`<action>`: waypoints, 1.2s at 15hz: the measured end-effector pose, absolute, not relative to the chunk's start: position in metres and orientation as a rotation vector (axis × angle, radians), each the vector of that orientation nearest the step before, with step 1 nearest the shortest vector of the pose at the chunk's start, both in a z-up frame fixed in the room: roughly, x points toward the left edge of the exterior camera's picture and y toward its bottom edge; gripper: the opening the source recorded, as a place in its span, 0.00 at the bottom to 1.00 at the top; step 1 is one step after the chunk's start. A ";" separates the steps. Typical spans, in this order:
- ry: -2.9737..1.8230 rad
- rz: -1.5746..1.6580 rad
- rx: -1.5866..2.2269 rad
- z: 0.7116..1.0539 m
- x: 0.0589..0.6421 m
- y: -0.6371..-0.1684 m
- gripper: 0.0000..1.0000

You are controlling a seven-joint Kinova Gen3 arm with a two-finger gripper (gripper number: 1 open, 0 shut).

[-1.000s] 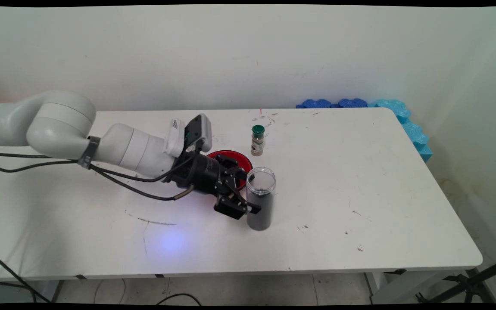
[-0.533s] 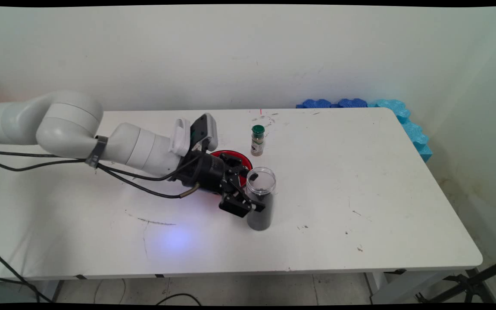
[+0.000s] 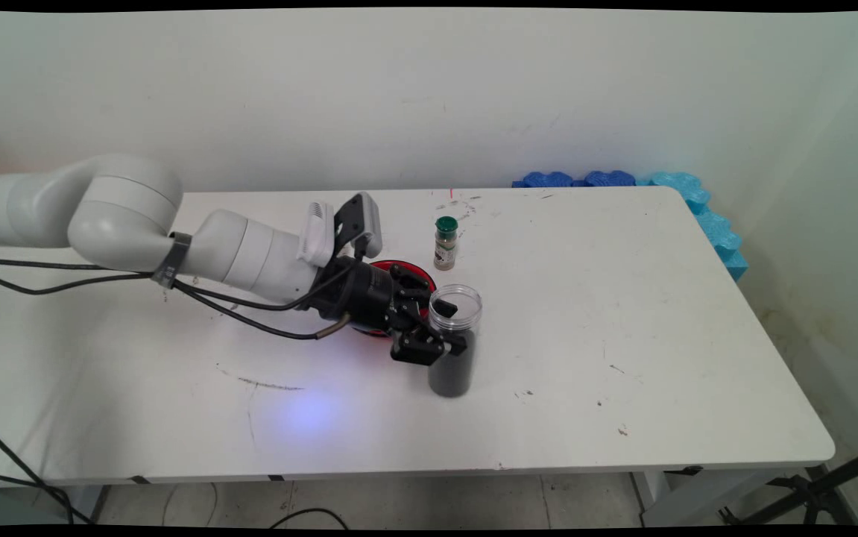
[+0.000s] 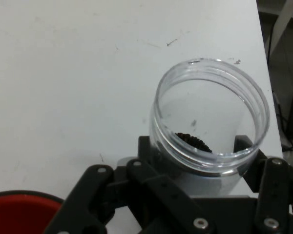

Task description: Pour the black seasoning powder in the red bowl

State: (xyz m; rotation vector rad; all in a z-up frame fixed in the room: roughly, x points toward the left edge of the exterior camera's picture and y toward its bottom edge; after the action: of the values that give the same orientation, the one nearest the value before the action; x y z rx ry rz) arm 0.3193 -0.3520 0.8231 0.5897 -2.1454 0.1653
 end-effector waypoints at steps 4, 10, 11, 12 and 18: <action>-2.162 0.185 0.572 0.837 0.328 -0.349 0.00; -2.177 0.216 0.569 0.873 0.347 -0.338 0.00; -2.178 0.218 0.571 0.882 0.351 -0.336 0.00; -2.180 0.218 0.575 0.891 0.355 -0.333 0.00; -2.183 0.205 0.611 0.934 0.377 -0.322 0.00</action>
State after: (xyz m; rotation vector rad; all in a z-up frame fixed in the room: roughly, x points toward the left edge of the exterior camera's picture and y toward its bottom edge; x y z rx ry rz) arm 0.3769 -0.3219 0.9344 0.6112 -2.1826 0.2048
